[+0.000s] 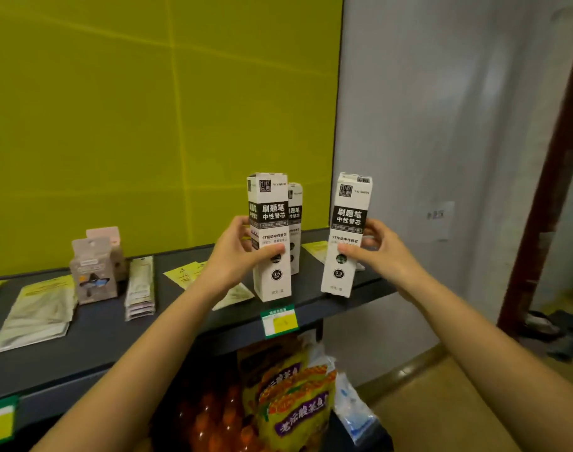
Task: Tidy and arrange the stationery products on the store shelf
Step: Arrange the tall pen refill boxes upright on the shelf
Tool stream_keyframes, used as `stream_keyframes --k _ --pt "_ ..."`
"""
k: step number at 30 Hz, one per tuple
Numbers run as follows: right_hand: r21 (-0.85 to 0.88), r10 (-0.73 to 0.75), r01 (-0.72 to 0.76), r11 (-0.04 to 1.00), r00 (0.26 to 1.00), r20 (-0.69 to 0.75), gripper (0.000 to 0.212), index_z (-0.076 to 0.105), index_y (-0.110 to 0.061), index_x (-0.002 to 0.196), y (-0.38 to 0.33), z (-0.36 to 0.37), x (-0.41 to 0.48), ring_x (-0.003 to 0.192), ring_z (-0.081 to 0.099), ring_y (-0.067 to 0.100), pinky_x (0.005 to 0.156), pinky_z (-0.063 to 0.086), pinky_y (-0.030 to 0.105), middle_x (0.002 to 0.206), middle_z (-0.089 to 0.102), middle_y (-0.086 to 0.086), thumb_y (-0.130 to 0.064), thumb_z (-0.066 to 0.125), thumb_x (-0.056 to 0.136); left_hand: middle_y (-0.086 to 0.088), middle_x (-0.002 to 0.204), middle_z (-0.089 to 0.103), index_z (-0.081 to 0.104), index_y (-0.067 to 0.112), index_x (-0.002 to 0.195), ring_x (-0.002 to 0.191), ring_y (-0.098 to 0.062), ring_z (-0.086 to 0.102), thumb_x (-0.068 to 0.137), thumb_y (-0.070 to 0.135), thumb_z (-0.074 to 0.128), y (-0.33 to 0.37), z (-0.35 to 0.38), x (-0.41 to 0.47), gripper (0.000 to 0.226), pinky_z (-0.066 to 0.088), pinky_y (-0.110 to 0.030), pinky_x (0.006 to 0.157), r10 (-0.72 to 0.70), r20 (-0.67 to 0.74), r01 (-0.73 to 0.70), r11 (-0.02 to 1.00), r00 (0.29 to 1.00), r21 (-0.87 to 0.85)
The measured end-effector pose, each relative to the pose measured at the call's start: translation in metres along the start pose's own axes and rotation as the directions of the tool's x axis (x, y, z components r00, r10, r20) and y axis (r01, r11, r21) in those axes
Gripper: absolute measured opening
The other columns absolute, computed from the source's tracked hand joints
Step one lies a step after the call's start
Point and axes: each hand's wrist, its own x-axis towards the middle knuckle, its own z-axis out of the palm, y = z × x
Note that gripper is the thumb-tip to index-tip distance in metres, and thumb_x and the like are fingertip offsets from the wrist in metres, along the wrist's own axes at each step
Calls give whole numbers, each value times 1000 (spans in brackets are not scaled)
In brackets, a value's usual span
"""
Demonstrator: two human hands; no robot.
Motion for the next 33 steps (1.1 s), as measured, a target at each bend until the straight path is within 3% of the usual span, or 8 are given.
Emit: stream_keyframes --k 8,14,18,23,26,29,31,33 --pt "50 -48 39 998 980 194 63 41 -14 131 36 7 62 114 54 14 98 45 36 130 56 4 -16 72 77 9 102 60 42 21 114 98 -8 59 73 15 74 -16 42 15 52 51 -24 84 -35 -136 40 999 990 36" --pt "66 -70 54 996 963 260 55 44 -18 127 53 17 77 109 52 10 88 44 26 119 58 -3 -18 71 78 6 108 62 45 12 120 96 1 59 74 14 74 -30 52 15 54 52 -11 77 -34 -155 49 995 987 91" --pt "69 -67 47 997 945 321 44 44 -28 117 59 14 81 103 51 4 75 43 14 99 53 -21 -19 68 81 4 110 62 44 13 120 102 -6 60 72 14 76 -30 52 18 57 52 -23 87 -48 -142 67 988 989 139" --pt "-33 -101 121 992 927 361 51 41 -26 132 62 7 85 107 50 4 80 44 15 109 52 -17 -26 62 85 11 107 61 44 19 119 103 -5 60 73 19 75 -33 49 20 56 51 -27 89 -106 -81 118 980 991 162" --pt "-21 -75 84 996 954 289 46 41 -22 137 71 -8 94 117 45 7 96 34 24 129 51 -8 -25 50 92 8 116 59 42 20 126 110 -7 56 73 22 75 -40 38 16 63 46 -27 97 -137 -1 134 963 991 234" --pt "-96 1 8 995 995 100 32 54 -18 125 90 -27 111 121 49 18 97 36 28 132 56 5 -21 44 94 2 108 61 50 23 113 100 -14 59 79 13 69 -49 19 3 41 50 -32 92 -73 -121 104 957 990 271" --pt "-284 108 -84 955 992 70 36 54 -13 123 104 -33 119 119 51 25 92 37 30 129 57 10 -30 49 92 -2 103 63 53 19 108 92 -19 60 84 16 64 -57 7 -7 27 51 -38 87 -35 -270 166 860 962 482" --pt "-474 208 -135 870 972 105 59 50 -10 127 117 -29 124 118 52 28 96 40 36 129 56 11 -52 51 85 -9 112 62 52 11 115 100 -25 57 88 30 58 -63 1 -14 33 47 -39 87 -21 -368 300 623 930 722"
